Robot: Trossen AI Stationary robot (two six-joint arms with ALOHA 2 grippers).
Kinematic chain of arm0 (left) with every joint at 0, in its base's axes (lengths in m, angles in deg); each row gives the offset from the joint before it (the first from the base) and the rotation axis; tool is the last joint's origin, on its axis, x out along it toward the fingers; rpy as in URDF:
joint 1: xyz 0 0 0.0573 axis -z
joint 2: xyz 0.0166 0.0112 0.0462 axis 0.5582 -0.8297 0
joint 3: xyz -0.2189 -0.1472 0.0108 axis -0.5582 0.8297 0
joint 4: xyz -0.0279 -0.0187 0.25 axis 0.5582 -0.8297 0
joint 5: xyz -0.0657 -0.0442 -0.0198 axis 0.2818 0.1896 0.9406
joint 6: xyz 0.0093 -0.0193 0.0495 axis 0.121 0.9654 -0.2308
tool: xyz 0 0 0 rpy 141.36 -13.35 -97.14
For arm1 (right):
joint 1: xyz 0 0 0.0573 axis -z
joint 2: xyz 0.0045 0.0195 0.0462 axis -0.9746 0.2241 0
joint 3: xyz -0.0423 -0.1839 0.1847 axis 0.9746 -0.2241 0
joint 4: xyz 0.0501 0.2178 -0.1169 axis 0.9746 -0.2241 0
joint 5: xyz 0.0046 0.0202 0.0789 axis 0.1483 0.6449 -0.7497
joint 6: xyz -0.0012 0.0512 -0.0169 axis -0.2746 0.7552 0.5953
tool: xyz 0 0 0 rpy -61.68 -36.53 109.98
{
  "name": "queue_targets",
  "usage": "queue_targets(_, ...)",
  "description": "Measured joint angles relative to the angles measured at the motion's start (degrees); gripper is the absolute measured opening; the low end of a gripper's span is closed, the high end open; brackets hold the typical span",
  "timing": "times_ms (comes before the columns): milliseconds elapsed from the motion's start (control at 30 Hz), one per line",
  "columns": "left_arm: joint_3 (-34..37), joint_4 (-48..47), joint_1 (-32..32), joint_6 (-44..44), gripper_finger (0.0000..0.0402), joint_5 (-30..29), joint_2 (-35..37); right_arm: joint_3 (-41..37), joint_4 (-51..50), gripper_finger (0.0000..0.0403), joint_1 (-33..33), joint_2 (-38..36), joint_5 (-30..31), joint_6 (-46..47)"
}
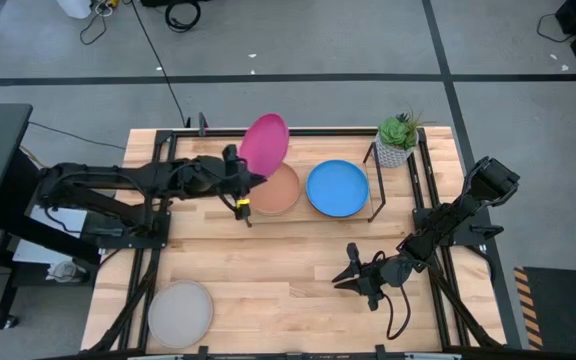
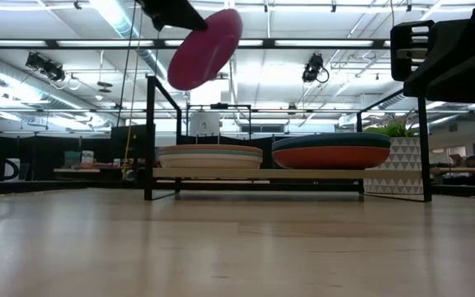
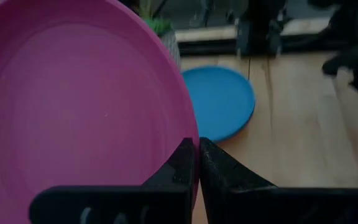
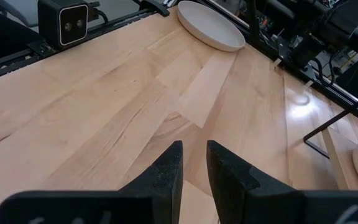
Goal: Place and stack plates onto a shelf
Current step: Stack the pink plate on top of the blue plate on the shelf
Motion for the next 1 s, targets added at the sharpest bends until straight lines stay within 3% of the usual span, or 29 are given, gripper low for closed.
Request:
queue_targets(367, 0.0, 2.9, 0.7, 0.1, 0.0015, 1.5, -5.0, 0.0, 0.1, 0.0078, 0.0, 0.0, 0.1, -0.5)
queue_targets(733, 0.0, 16.5, 0.2, -2.6, 0.0015, 8.4, -15.5, 0.0, 0.2, 0.0078, 0.0, 0.0, 0.5, 0.4)
queue_targets(1000, -8.1, 13.1, 0.3, -6.0, 0.0015, 8.4, -23.1, 0.0, 0.7, 0.0078, -0.4, 0.0, 2.1, 0.8)
